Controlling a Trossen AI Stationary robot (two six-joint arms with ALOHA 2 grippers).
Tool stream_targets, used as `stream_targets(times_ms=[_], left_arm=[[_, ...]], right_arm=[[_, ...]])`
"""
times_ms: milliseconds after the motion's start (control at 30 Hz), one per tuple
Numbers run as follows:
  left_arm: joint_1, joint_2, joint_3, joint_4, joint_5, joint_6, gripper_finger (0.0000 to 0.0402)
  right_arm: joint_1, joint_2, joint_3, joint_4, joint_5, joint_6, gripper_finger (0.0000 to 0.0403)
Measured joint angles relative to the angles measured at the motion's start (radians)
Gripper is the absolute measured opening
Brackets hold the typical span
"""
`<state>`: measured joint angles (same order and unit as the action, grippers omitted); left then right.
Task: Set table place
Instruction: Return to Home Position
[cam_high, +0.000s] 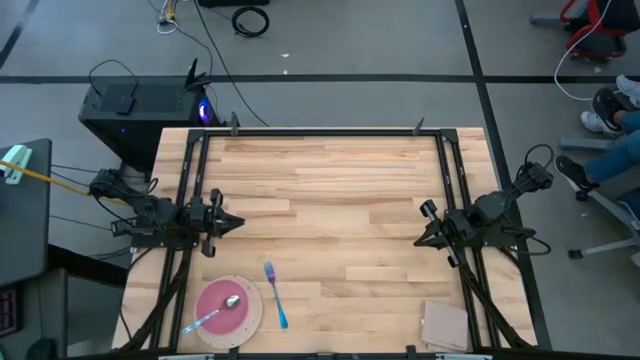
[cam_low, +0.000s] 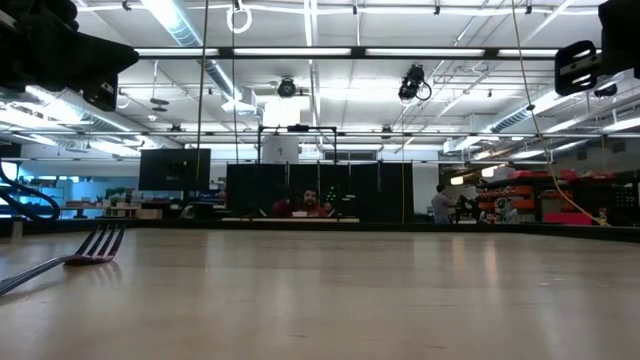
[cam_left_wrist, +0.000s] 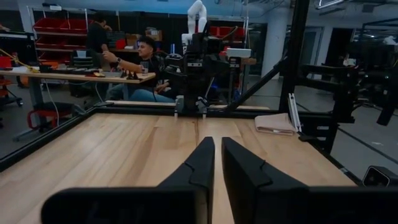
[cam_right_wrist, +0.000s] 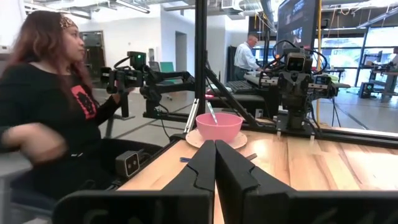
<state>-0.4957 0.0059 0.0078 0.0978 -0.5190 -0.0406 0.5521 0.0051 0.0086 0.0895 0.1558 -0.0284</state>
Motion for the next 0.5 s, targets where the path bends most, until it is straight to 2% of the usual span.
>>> stream_targets(times_ms=[500], left_arm=[[0.000, 0.000, 0.000, 0.005, 0.000, 0.000, 0.0039]], right_arm=[[0.000, 0.000, 0.000, 0.000, 0.000, 0.000, 0.0014]])
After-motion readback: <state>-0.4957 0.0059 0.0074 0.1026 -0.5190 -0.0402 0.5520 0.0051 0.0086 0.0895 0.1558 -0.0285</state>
